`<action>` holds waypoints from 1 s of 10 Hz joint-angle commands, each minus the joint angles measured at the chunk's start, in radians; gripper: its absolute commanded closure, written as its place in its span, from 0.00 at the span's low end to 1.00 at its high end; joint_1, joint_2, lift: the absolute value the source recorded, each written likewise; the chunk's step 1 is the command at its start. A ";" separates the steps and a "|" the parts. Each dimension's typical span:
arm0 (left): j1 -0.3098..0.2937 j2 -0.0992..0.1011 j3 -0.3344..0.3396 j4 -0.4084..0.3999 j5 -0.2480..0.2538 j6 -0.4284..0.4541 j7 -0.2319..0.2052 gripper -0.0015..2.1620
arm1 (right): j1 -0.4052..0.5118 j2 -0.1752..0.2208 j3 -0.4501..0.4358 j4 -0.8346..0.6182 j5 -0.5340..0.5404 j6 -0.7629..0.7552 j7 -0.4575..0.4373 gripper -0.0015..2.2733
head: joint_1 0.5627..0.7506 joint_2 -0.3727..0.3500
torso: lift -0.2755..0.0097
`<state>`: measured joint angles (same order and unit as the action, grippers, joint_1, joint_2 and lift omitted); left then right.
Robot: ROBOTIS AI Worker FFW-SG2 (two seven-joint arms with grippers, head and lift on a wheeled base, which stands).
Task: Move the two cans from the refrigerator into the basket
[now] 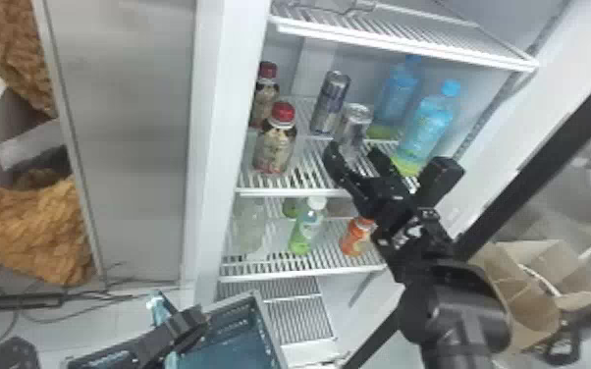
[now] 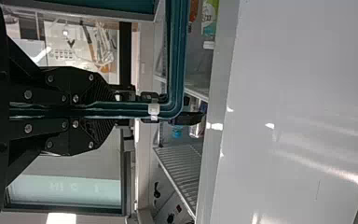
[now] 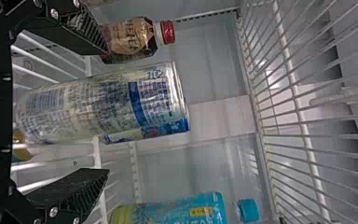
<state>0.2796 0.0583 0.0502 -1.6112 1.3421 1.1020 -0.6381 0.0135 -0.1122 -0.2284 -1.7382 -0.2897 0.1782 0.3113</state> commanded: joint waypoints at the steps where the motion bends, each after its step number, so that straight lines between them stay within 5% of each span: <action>1: 0.000 0.000 0.000 0.000 0.000 0.000 0.000 0.55 | -0.036 -0.010 0.027 0.029 -0.003 0.006 0.000 0.06 | 0.70 0.03 | 0.86; 7: 0.003 -0.002 0.000 0.000 0.000 0.002 0.000 0.55 | -0.068 -0.024 0.029 0.016 0.036 0.067 -0.012 0.11 | 0.70 0.04 | 0.86; 9: 0.003 -0.002 0.000 0.000 0.000 0.002 0.000 0.55 | -0.068 -0.027 0.029 0.007 0.052 0.087 -0.018 0.50 | 0.70 0.04 | 0.86; 10: 0.003 -0.002 0.000 0.000 0.000 0.002 0.000 0.55 | -0.058 -0.030 0.029 -0.008 0.056 0.087 -0.029 0.55 | 0.70 0.04 | 0.86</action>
<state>0.2822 0.0567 0.0499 -1.6112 1.3421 1.1044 -0.6381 -0.0498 -0.1411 -0.1994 -1.7391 -0.2365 0.2639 0.2826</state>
